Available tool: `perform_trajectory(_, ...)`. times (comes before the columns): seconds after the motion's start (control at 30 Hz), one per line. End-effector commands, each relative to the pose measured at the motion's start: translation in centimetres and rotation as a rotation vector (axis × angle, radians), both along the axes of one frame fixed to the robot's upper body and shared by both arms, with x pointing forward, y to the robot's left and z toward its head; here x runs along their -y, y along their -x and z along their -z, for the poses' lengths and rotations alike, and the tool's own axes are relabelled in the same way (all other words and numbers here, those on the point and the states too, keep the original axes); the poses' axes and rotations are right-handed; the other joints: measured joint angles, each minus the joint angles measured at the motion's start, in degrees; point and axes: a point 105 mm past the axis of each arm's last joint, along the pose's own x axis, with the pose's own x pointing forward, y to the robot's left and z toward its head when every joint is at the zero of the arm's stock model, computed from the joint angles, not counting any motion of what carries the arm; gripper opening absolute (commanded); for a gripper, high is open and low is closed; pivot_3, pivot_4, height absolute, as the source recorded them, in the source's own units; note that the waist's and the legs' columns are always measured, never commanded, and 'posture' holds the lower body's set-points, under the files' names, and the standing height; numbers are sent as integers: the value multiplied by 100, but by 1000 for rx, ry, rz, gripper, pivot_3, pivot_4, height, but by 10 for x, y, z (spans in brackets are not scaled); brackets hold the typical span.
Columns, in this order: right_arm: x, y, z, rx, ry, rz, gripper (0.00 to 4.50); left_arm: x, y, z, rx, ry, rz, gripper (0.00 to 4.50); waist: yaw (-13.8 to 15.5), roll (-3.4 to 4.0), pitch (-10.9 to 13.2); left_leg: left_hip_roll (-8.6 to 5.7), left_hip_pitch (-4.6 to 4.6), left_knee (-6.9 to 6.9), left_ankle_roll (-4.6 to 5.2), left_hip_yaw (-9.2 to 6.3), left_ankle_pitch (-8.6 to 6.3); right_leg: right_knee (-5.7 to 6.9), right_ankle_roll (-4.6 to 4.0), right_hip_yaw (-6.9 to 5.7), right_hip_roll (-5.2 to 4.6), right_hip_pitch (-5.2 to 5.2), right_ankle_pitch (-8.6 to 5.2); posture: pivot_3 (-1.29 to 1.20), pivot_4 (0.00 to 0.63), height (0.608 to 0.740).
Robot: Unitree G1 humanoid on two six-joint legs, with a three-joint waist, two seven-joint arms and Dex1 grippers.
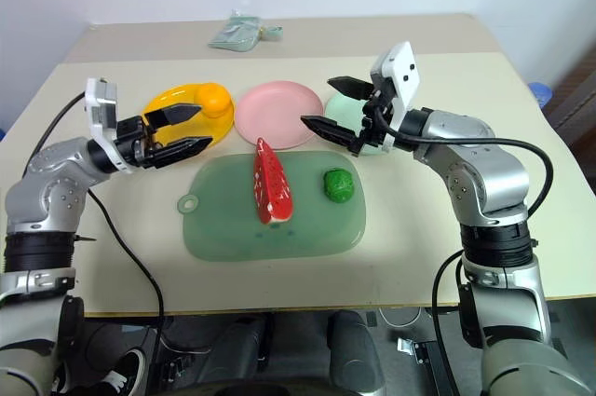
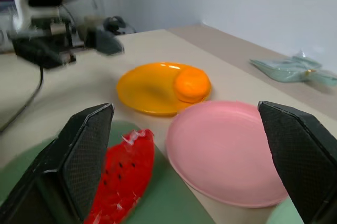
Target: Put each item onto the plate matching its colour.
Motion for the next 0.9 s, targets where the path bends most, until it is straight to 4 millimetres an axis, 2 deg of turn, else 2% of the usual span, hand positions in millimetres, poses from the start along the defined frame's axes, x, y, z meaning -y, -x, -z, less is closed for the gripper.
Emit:
perform_trajectory(0.03, -11, 12, -21, 31, -51, -43, 4500, -5, 2, -10, 45, -18, -37, 4482, 1, 0, 0, 0, 0, 0, 0, 0, 0, 0, 0, 0, 0, 0, 0, 0, 150, 740)
perform_trajectory(0.13, -12, 10, -19, 24, -48, -26, 4500, -4, 1, -11, 64, -13, -53, 4482, 4, 0, 0, -1, 0, 0, 0, 1, 0, 0, 0, 1, -1, 0, 0, 0, 150, 740)
perform_trajectory(0.2, -12, 10, -18, 33, -40, -18, 4500, 6, 3, -3, 25, -66, -68, 4482, 13, 0, 0, -1, 0, 0, 0, 2, 0, 0, 0, 1, -1, 0, 0, 0, 150, 740)
perform_trajectory(0.27, -12, 11, -17, 54, -20, -18, 4500, 23, 13, 3, -28, -111, -69, 4482, 8, 0, 0, -1, -1, 0, 1, 3, -1, -1, 0, 3, -2, 0, 0, 0, 150, 740)
perform_trajectory(0.33, -10, 10, -15, 58, -13, -5, 4500, 35, 19, -7, -23, -81, -101, 4482, 11, 0, 0, -1, -1, -2, 4, 6, -2, -3, 0, 9, -3, -1, 0, 0, 150, 740)
perform_trajectory(0.47, -7, 6, -13, 70, -5, 13, 4500, 34, 15, -10, -59, -92, -282, 4482, 23, 0, 0, -1, 1, -1, 4, 6, -2, -1, 1, 9, -2, -1, 0, 0, 150, 740)
perform_trajectory(0.53, -2, 3, -11, 80, 10, 26, 4500, 43, 21, -16, -95, -40, -309, 4482, 12, 0, 0, -1, 3, -1, 4, 6, -2, 1, 1, 10, 0, -1, 0, 0, 150, 740)
perform_trajectory(0.7, 5, -9, -12, 100, 12, 41, 4500, 53, 24, -3, -226, -134, -444, 4482, 16, -2, -1, -2, 4, 0, 4, 11, -2, 2, 1, 12, 0, 0, 0, 0, 150, 740)
perform_trajectory(0.9, -2, -13, -8, 102, -4, 10, 4500, 66, 29, 6, -306, -125, -436, 4482, 9, -2, -1, -3, 4, 2, 3, 15, -2, 6, 1, 14, 1, -1, 0, 0, 150, 740)
